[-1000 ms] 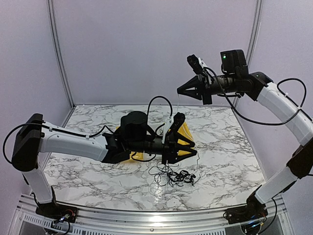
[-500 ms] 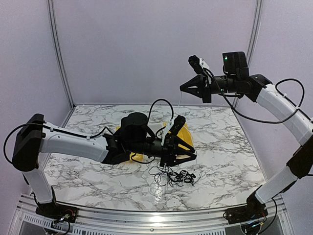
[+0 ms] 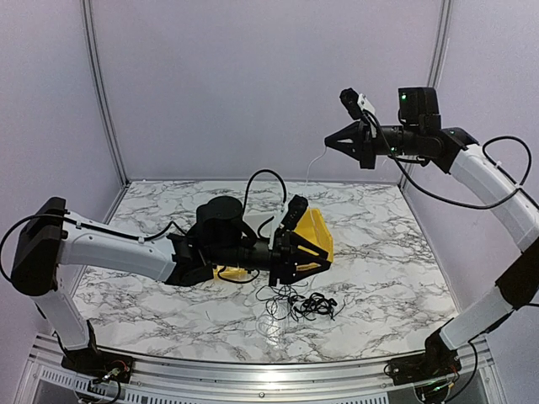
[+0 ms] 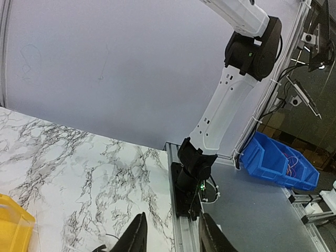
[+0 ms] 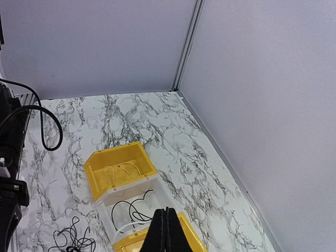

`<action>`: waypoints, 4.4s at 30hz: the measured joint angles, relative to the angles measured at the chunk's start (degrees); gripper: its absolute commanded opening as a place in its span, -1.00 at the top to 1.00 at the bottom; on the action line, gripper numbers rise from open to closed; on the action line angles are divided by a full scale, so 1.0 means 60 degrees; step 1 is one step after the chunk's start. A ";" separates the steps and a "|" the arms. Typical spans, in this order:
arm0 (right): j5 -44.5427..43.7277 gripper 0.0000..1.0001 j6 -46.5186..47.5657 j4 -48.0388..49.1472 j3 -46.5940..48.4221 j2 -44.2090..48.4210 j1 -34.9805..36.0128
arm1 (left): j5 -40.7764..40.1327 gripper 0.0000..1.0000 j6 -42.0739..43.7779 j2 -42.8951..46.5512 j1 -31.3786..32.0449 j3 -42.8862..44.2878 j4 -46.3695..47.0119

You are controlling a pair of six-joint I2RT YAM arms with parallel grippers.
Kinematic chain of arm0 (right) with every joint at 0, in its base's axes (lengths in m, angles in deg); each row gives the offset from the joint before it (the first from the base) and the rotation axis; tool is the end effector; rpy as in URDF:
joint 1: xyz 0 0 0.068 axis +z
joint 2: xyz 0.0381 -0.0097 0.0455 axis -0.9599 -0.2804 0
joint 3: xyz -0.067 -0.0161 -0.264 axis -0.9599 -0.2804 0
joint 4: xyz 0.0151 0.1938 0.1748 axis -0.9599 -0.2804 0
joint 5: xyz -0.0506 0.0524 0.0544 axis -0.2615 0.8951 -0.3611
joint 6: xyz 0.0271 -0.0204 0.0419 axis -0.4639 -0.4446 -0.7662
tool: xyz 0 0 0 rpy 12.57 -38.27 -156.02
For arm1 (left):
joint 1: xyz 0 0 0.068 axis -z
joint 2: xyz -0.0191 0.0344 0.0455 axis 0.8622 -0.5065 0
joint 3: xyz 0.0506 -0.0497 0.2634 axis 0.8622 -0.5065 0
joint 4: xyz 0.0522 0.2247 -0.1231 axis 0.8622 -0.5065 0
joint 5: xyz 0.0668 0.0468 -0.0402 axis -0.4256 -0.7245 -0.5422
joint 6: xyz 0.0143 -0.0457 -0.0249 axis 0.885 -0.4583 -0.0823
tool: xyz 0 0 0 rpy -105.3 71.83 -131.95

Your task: Untangle the cables

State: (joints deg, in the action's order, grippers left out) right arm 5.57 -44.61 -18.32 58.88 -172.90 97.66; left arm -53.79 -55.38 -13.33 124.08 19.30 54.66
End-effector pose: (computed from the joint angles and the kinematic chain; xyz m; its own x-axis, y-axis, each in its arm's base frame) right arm 0.2819 0.1504 0.4343 0.0907 -0.3337 -0.9383 -0.9175 0.3383 -0.2090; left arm 0.1559 -0.3691 0.2806 -0.2479 -0.0283 -0.9684 0.9646 -0.0997 -0.2440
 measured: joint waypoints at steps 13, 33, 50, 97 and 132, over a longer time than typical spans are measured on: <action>0.0732 1.00 -0.0222 -0.0055 -0.0029 0.0302 0.0051 | -0.2470 -0.24 -0.1359 -0.0219 -0.0113 -0.0510 0.0936; 0.1534 1.00 -0.0262 -0.0612 0.0474 0.0455 0.0419 | -0.5406 -0.21 0.0324 -0.1082 -0.0135 0.1421 0.0415; 0.1708 1.00 -0.0255 -0.0809 0.0525 0.0459 0.0419 | -0.6462 0.08 0.0076 -0.2135 -0.0484 0.1934 -0.0506; 0.0302 0.23 0.0499 0.0656 -0.7104 0.2535 -0.1118 | -0.6422 1.00 0.2419 0.4331 -0.2036 -0.0747 -0.5734; -0.1064 0.25 0.0630 0.2565 -0.9245 0.2991 -0.2703 | -0.5417 1.00 0.4335 0.2131 -0.4401 0.0299 -0.6459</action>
State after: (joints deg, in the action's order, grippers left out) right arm -0.82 -40.83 -2.93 3.41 -154.95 81.44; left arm -86.29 -29.37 -0.54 97.68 21.10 15.90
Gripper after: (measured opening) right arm 0.376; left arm 0.026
